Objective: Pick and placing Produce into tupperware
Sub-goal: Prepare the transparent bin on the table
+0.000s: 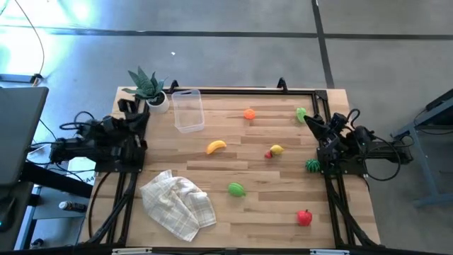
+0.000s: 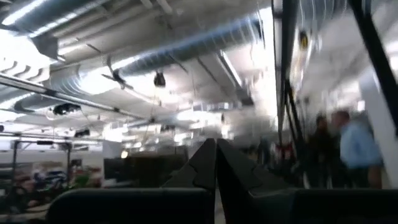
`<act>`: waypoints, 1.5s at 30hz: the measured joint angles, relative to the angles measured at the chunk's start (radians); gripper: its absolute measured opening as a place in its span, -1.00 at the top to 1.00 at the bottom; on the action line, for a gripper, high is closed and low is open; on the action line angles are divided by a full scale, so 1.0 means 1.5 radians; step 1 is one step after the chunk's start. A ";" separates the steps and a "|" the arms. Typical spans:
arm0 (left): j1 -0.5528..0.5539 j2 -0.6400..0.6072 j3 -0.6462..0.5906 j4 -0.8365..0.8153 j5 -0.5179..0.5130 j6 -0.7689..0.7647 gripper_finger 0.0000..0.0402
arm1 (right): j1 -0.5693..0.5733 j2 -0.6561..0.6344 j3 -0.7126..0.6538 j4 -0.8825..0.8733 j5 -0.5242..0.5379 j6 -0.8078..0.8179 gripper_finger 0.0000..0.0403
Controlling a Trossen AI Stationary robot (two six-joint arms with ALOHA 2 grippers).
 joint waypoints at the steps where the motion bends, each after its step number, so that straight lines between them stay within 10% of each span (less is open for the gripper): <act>1: 0.000 0.018 0.030 -0.044 -0.006 0.009 0.99 | 0.000 0.000 0.000 -0.007 0.004 0.007 0.38; 11: 0.025 0.320 0.315 -0.474 -0.165 -0.029 0.99 | 0.000 0.000 0.000 -0.025 0.011 0.040 0.38; 26: 0.403 0.801 0.610 -0.689 0.074 -0.037 0.99 | 0.000 0.000 0.000 -0.024 0.001 0.055 0.38; 36: 0.452 1.134 0.886 -0.992 0.084 -0.002 0.99 | 0.000 0.000 0.000 -0.060 -0.012 0.073 0.38; 45: 0.450 1.239 0.889 -1.031 0.139 0.007 0.99 | 0.000 0.000 0.000 -0.085 -0.014 0.092 0.38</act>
